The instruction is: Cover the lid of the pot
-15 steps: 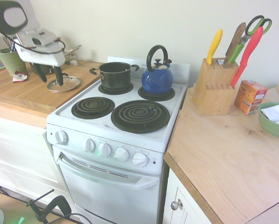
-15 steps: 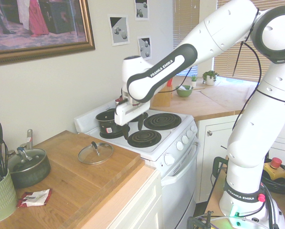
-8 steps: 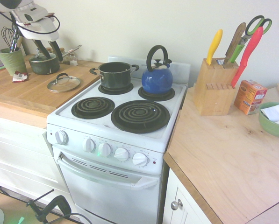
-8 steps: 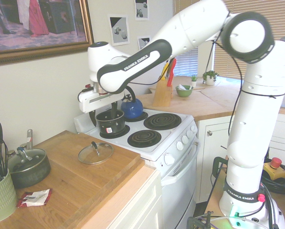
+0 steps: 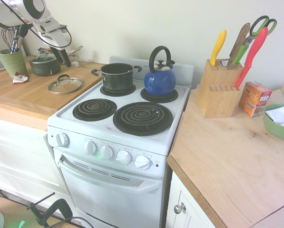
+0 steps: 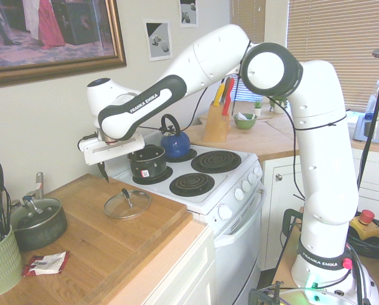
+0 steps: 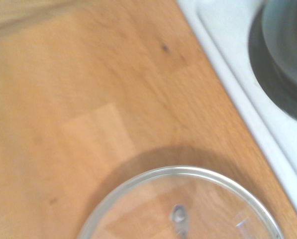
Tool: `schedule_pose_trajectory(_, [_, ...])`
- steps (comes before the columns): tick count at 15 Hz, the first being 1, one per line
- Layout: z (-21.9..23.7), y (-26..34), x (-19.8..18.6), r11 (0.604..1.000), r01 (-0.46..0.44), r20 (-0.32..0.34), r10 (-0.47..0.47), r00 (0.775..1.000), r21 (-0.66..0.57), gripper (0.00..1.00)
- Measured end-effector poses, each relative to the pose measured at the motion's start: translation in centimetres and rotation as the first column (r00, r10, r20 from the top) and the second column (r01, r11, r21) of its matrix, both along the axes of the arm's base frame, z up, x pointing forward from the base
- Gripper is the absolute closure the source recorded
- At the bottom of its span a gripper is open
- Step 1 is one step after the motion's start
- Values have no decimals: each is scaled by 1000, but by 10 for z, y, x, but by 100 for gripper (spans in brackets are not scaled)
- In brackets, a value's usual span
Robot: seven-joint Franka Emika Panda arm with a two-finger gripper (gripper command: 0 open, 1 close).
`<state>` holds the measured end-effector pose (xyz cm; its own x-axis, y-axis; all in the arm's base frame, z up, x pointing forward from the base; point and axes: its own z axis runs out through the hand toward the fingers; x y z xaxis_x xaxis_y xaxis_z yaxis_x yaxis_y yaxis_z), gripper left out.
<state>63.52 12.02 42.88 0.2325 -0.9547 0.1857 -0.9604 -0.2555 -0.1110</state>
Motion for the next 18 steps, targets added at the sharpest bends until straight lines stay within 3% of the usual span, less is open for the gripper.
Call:
schedule_pose_trajectory(7, [-39,9,0,998,32,-101,-27,995,49,0])
schedule_pose_trajectory(8, [-42,8,0,998,35,-108,-30,994,52,100])
schedule_pose_trajectory(18, [-57,9,0,997,38,-137,-28,990,68,100])
